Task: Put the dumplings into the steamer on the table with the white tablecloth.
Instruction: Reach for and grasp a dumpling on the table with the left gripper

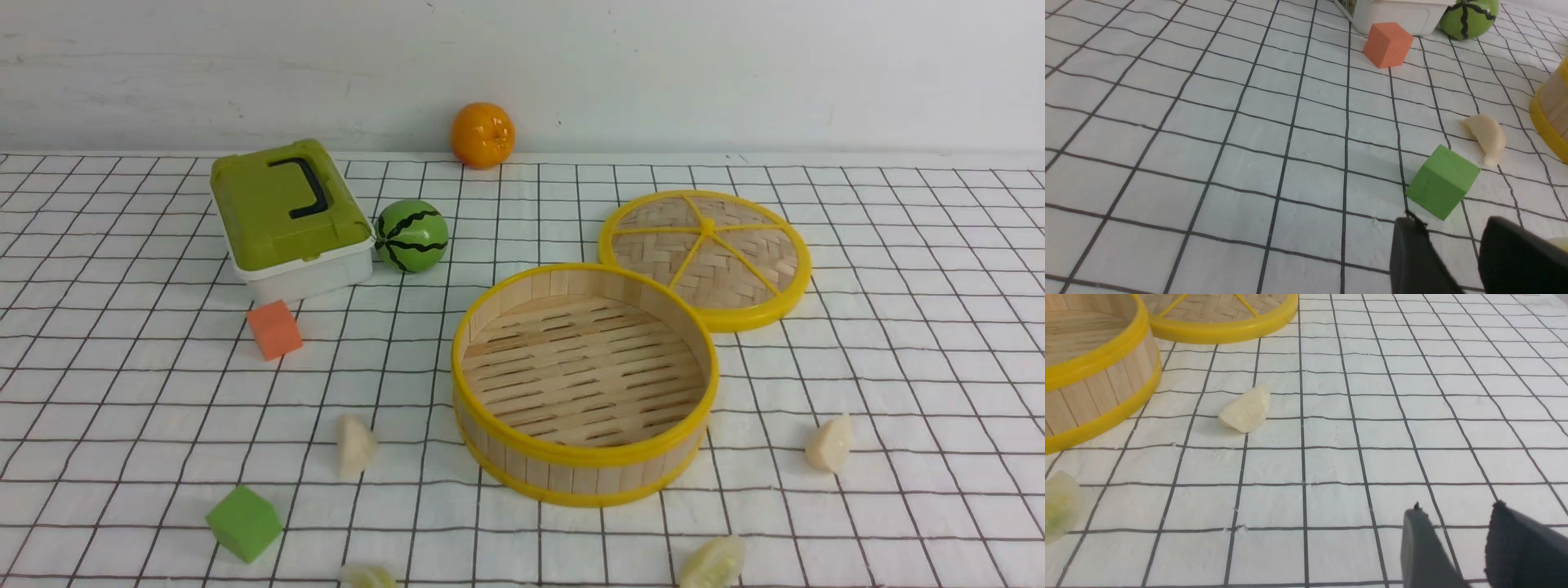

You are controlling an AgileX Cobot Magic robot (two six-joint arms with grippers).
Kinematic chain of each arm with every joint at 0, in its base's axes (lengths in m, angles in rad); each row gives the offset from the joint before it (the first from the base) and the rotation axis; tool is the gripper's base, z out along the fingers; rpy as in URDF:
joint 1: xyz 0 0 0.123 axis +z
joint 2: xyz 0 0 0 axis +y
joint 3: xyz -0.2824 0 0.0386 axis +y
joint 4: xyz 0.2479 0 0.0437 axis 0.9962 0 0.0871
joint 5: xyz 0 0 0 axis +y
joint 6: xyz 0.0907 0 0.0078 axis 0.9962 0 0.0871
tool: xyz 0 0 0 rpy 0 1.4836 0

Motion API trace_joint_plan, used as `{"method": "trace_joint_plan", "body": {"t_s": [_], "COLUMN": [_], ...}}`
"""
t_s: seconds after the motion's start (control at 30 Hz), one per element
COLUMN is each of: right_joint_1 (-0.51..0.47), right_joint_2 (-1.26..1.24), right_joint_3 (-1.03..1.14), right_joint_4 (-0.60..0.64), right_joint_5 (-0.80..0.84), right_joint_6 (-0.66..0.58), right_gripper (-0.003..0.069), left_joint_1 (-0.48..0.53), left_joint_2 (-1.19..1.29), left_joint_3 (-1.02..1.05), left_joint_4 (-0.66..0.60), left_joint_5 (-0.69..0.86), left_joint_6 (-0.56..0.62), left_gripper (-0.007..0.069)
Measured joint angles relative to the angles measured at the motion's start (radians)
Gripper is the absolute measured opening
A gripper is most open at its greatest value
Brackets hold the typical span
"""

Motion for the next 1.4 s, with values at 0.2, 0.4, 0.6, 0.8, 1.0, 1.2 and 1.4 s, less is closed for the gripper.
{"method": "trace_joint_plan", "body": {"t_s": [0.2, 0.4, 0.6, 0.8, 1.0, 1.2, 1.4], "right_joint_1": [0.000, 0.000, 0.000, 0.000, 0.000, 0.000, 0.000], "right_joint_2": [0.000, 0.000, 0.000, 0.000, 0.000, 0.000, 0.000], "right_joint_3": [0.000, 0.000, 0.000, 0.000, 0.000, 0.000, 0.000], "right_joint_4": [0.000, 0.000, 0.000, 0.000, -0.036, -0.076, -0.064], "right_joint_5": [0.000, 0.000, 0.000, 0.000, 0.000, 0.001, 0.001], "right_joint_6": [0.000, 0.000, 0.000, 0.000, 0.000, 0.000, 0.000], "right_gripper": [0.0240, 0.0240, 0.0240, 0.0240, 0.0240, 0.0240, 0.0240], "left_joint_1": [0.000, 0.000, 0.000, 0.000, 0.000, 0.000, 0.000], "left_joint_2": [0.000, 0.000, 0.000, 0.000, 0.000, 0.000, 0.000], "left_joint_3": [0.000, 0.000, 0.000, 0.000, 0.000, 0.000, 0.000], "left_joint_4": [0.000, 0.000, 0.000, 0.000, 0.000, 0.000, 0.000], "left_joint_5": [0.000, 0.000, 0.005, 0.008, 0.008, 0.008, 0.008], "left_joint_6": [0.000, 0.000, 0.000, 0.000, 0.000, 0.000, 0.000], "left_gripper": [0.0239, 0.0239, 0.0239, 0.0239, 0.0239, 0.0239, 0.0239]}}
